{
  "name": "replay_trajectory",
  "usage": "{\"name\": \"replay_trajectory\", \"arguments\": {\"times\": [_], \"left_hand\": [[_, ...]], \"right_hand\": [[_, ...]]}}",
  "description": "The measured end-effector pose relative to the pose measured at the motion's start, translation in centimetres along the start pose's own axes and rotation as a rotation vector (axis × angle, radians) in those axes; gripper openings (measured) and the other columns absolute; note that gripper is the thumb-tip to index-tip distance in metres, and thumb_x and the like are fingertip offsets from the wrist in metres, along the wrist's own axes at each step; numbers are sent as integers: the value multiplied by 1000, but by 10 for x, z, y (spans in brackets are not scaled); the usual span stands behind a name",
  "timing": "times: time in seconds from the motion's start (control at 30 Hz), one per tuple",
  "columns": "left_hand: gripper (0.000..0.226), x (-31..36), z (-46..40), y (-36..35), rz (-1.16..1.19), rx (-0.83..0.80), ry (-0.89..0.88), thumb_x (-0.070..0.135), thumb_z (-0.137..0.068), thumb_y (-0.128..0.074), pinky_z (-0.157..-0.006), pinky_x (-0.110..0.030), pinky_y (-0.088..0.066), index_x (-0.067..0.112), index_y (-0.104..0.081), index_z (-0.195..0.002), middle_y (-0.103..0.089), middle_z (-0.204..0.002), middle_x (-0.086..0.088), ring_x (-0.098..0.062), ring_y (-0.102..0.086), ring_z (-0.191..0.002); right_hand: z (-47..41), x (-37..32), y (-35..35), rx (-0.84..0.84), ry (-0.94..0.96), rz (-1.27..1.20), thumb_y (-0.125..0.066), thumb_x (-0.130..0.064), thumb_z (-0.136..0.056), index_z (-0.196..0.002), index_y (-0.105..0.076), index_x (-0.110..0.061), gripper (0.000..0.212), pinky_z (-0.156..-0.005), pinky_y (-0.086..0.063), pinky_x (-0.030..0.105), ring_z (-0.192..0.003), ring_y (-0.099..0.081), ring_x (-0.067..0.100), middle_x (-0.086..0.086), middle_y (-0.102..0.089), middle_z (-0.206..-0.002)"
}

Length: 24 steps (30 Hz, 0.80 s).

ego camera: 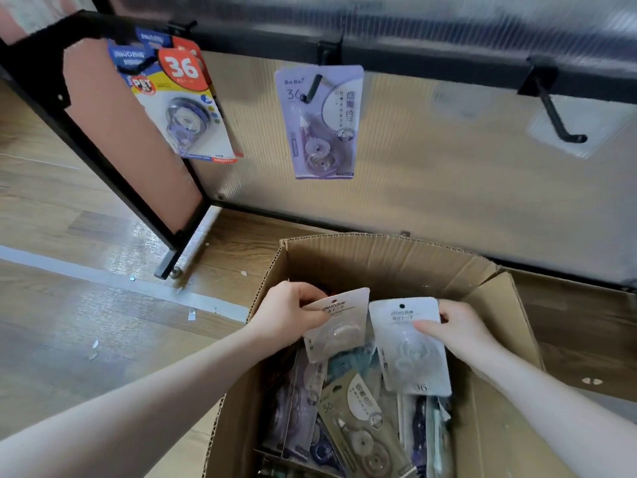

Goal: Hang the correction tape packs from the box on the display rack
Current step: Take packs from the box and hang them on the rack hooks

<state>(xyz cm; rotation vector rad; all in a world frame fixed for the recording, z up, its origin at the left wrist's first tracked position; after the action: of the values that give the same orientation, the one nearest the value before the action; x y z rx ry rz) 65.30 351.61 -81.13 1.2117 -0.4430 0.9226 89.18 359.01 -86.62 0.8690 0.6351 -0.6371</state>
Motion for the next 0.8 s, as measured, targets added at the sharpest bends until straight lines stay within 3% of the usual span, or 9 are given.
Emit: {"name": "replay_trajectory", "arguments": {"times": [0.1,0.2,0.3,0.37,0.57,0.73,0.8], "left_hand": [[14,20,11,20,67,62,22,12,-80,-71,-63,-11,-42,24,-75,-86,-66,-72,21,13,-57,-69],[14,55,24,49,97,84,25,9,-80,-68,-58,-8,-38,21,-75,-83,-64,-67,20,11,-54,-64],[7,96,38,90,121,127,10,8,-79,-70,-57,-17,-36,14,-73,-77,-64,-63,8,0,-52,-63],[14,124,52,120,160,142,18,7,-79,-71,-58,-14,-38,21,-72,-76,-65,-64,15,5,-53,-62],[12,219,112,221,187,142,-20,9,-82,-72,-54,-9,-37,20,-73,-80,-60,-55,23,11,-51,-55],[25,295,165,317,157,209,-84,11,-82,-73,-46,-12,-31,28,-64,-66,-49,-43,21,6,-44,-45],[23,322,184,355,122,257,-113,12,-82,-73,-47,-11,-30,23,-65,-64,-49,-44,19,4,-44,-47]], "right_hand": [[17,-32,28,128,64,-2,-68,-2,-81,-82,-64,-15,13,-62,-42,24,-73,-57,14,-4,-64,-77],[47,-75,53,173,89,-6,-70,-3,-80,-82,-64,-13,12,-60,-39,20,-69,-53,12,-8,-61,-74],[74,-126,82,227,136,-49,-69,-4,-81,-83,-65,-14,11,-59,-40,19,-70,-55,12,-5,-63,-76],[95,-163,101,247,119,-85,-69,-5,-81,-86,-65,-13,10,-55,-40,13,-69,-56,12,-3,-64,-77],[172,-288,159,241,167,-163,-70,-12,-83,-89,-65,-13,8,-65,-45,27,-74,-59,15,-3,-65,-79],[237,-397,204,242,278,-186,-71,-11,-82,-85,-65,-17,9,-62,-43,19,-72,-58,9,-8,-65,-77],[257,-436,217,230,313,-204,-71,-10,-82,-85,-65,-17,9,-60,-43,14,-73,-58,8,-8,-65,-78]]}}
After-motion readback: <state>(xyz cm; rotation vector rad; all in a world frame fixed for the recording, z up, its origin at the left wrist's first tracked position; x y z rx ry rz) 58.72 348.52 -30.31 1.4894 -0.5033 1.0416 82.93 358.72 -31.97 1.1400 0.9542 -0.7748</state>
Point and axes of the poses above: each hand's wrist, its own z-axis away from the middle knuckle, its own y-axis out of the back of the hand, x = y × z, the point moved 8 cm from there along -z, towards the middle knuckle
